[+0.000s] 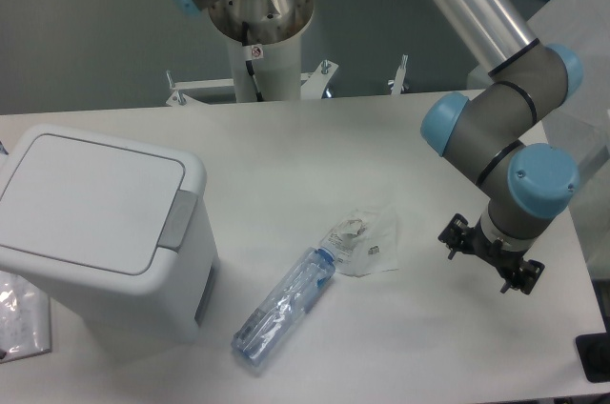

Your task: Open the trash can

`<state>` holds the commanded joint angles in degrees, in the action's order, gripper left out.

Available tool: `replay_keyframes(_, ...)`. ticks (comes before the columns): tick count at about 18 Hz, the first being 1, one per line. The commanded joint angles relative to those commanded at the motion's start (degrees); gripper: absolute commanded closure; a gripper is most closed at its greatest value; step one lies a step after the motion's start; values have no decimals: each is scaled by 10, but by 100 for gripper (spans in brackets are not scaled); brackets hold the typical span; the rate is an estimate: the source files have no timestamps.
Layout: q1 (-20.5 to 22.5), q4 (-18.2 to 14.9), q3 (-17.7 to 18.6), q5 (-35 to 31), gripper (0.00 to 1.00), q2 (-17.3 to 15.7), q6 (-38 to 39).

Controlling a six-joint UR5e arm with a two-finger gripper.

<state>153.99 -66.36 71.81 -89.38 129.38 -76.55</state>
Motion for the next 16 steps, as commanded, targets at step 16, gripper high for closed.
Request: replay_keyframes(16,0,0,3,1,0,-1,6)
